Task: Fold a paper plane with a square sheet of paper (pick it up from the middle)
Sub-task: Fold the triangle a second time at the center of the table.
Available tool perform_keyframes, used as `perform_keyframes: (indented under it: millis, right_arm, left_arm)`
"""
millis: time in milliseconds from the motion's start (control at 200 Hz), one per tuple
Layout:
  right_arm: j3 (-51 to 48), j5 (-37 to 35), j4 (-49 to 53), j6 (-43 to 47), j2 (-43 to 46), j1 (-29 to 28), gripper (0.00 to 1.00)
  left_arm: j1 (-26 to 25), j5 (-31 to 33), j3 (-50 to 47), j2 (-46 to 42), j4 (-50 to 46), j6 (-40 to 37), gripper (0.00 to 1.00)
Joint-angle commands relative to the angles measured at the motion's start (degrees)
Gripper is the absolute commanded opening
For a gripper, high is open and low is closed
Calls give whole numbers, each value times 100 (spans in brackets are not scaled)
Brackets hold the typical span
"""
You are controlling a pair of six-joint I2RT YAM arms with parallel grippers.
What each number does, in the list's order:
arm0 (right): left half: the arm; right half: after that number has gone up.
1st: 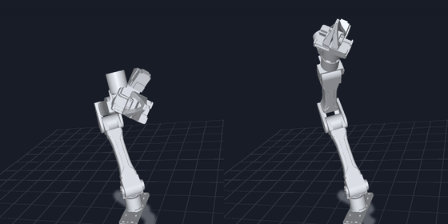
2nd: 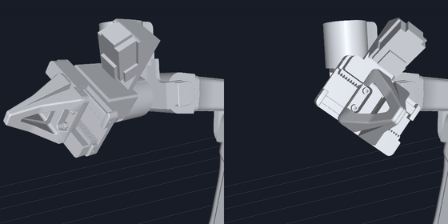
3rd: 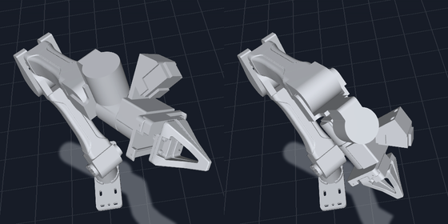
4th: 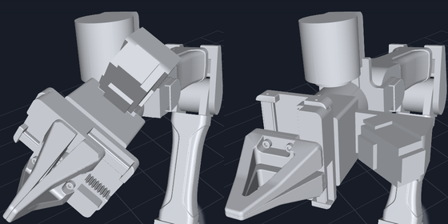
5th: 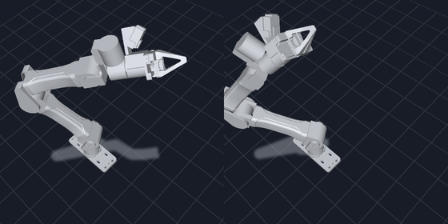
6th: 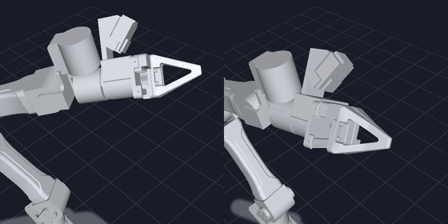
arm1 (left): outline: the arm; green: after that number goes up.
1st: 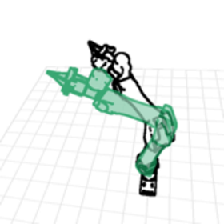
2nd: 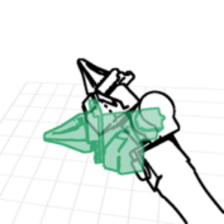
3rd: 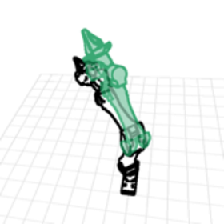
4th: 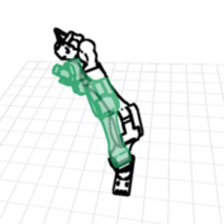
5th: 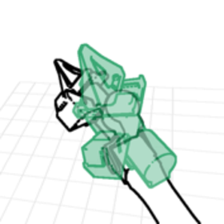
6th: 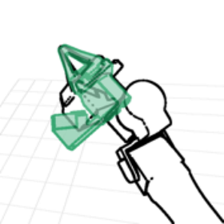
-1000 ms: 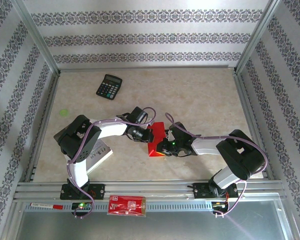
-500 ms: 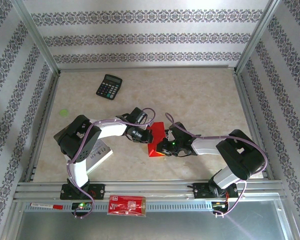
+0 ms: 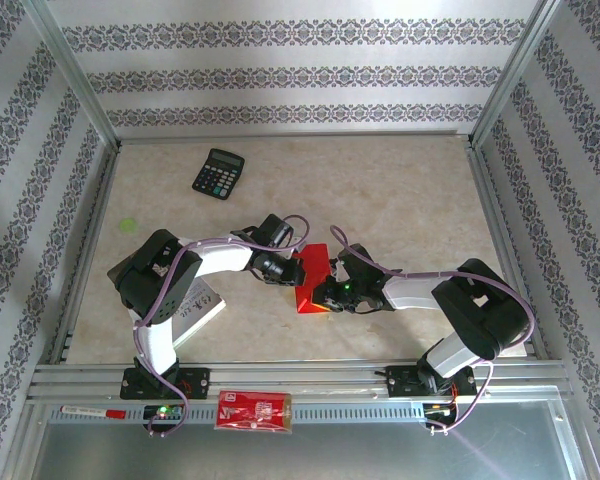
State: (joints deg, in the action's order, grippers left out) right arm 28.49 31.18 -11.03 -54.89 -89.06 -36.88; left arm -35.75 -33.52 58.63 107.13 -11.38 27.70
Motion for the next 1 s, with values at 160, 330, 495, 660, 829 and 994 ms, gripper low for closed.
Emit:
perform_keyframes:
  millis: [160,330,495,660,829,994]
  right_arm:
    - [-123,-204,329,137,-208,29,14]
    - [-116,-200,330,155,-235,37,14]
    - [-107,-208,329,150,-239,37,14]
    - [-89,-196,321,146,-288,33,14]
    - [-72,-191,331,159,-287,40,14]
    - [-89,-189,352,163,-275,56,14]
  left_arm:
    - [164,67,-110,-53,-166,-73,1]
    - [163,21,-108,38,-181,-78,0]
    - [151,-72,-126,122,-127,-86,1]
    - [99,-181,-52,188,-110,-116,1]
    - [34,-222,-16,283,-140,-127,1]
    - [41,-38,17,316,-313,-156,0]
